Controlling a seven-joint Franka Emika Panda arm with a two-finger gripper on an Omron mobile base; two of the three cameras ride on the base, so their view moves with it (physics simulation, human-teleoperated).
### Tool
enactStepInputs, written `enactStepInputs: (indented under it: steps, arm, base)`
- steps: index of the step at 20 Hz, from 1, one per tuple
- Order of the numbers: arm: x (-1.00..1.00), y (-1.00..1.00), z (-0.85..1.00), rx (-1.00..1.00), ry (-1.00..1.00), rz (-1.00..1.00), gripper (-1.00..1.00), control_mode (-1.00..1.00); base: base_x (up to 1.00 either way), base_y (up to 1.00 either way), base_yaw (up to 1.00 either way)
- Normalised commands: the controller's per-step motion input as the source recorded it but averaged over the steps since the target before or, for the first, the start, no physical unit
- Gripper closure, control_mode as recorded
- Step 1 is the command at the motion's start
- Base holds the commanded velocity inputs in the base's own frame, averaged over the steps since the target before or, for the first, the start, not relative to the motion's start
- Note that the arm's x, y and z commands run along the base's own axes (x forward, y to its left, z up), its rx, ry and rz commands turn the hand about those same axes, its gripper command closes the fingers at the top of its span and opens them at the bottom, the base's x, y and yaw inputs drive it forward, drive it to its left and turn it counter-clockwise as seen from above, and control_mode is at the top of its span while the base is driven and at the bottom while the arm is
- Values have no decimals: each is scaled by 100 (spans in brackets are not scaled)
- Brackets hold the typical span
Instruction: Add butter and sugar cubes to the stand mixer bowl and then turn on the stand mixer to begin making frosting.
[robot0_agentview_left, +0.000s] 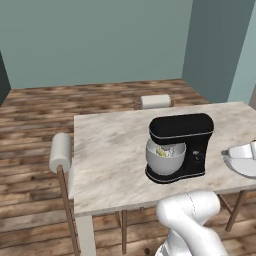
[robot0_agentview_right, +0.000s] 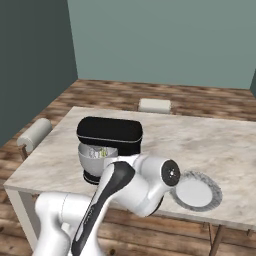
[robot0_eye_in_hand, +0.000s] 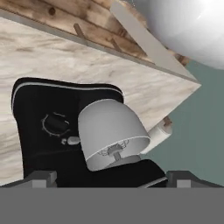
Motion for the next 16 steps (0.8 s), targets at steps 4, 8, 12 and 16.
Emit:
enactStepInputs:
  steps: [4,8,12,16]
  arm:
    - [-3,-10,-52,-7,-12,16,-100,-100]
    - [-14,-14,-23,10,7,18,-100,-100]
    - [-3,0,-8,11,21,3,-100,-100]
    - [0,3,0,5,41,0,-100,-100]
  base:
    - [0,0,0]
    - [0,0,0]
    - [0,0,0]
    - [0,0,0]
